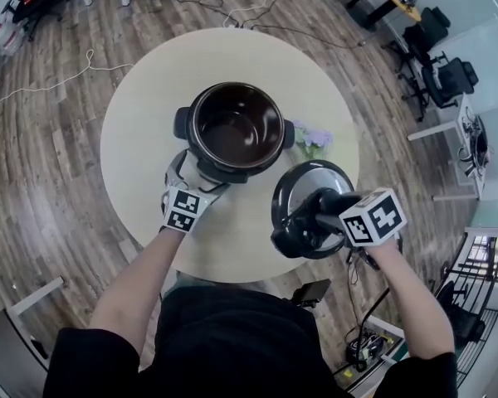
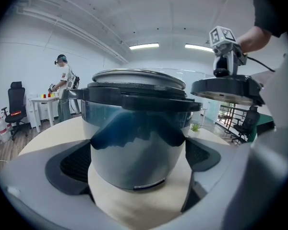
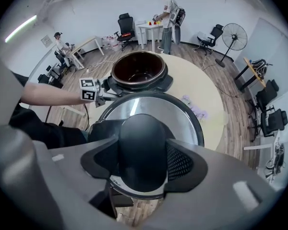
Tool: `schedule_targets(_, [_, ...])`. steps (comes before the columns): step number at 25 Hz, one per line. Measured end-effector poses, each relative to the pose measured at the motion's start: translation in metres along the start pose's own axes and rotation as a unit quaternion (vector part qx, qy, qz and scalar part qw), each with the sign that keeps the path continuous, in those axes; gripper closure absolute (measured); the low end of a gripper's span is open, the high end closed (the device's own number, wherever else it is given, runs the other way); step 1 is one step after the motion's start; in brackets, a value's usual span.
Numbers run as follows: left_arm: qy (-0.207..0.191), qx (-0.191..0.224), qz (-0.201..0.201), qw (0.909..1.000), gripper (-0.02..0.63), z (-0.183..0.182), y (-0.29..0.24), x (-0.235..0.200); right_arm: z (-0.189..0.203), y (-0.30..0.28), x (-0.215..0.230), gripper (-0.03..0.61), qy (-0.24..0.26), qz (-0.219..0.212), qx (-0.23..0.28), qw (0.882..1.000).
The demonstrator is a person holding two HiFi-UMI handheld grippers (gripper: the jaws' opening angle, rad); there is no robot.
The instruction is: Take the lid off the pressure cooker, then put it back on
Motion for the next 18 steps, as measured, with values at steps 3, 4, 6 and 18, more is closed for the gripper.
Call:
schedule_targets(3, [0.000,-0.001,-0.001,1.0000,0.023,0.000,0.001,0.002,0.014,-0.026,-0.030,0.288,0.022,-0.012,-0.008,1.000])
schedule_targets(4, [0.000,-0.001,-0.001,1.0000,0.023,-0.001,0.001,0.002,0.016,-0.035,-0.040,0.288,0.029,-0.015,-0.010,0.999])
schedule_targets(6, [0.001,-0.001,-0.001,1.0000,0.023,-0.001,0.001,0.002,0.018,-0.057,-0.061,0.288,0.043,-0.021,-0.012,0.999])
schedule_targets(18, [0.000,-0.001,-0.001,1.0000,0.023,-0.007,0.001,0.001,-0.002,-0.187,-0.124,0.288,0.098,0.003,-0.043,0.994])
Point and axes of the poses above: the fingertips, and each gripper's own axes: y backward along the fingers, x to its right, z out of its underside, the point moved 8 cm from there along y, backward along the fingers, and after that the axes turned 1 degree about -x, right-handed, at the moved point
